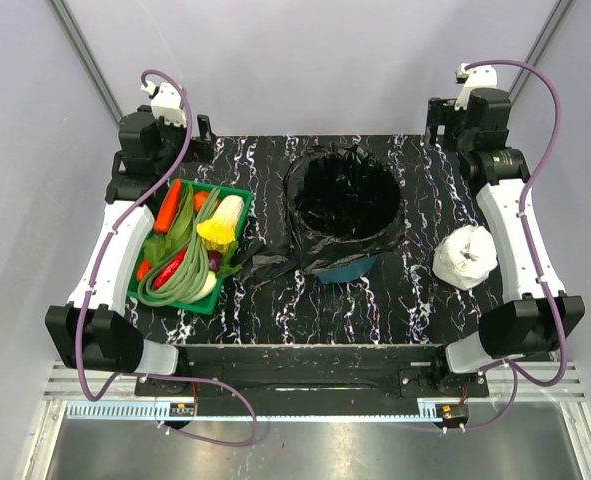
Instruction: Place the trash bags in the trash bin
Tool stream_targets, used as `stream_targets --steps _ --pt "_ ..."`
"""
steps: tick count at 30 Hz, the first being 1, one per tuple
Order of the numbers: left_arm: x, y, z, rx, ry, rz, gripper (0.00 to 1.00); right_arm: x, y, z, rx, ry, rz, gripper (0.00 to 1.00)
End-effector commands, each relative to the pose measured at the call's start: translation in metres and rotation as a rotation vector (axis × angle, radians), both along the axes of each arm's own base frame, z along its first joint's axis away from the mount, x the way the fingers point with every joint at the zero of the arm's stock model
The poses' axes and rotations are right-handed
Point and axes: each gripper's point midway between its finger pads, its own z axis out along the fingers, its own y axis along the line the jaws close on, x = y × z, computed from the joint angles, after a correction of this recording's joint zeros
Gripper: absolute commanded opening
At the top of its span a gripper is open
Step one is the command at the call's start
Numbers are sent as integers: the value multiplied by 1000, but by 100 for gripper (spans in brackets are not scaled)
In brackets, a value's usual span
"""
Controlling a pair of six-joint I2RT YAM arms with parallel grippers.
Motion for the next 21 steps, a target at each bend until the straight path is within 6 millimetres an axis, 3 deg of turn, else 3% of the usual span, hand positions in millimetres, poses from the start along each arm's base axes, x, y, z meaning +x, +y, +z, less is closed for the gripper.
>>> stream_targets --steps 1,21 --pt "-2 2 35 -27 -112 18 99 -6 3 42 6 -115 17 100" --pt "3 -7 29 -41 -91 -27 99 -3 1 41 -5 -110 7 100"
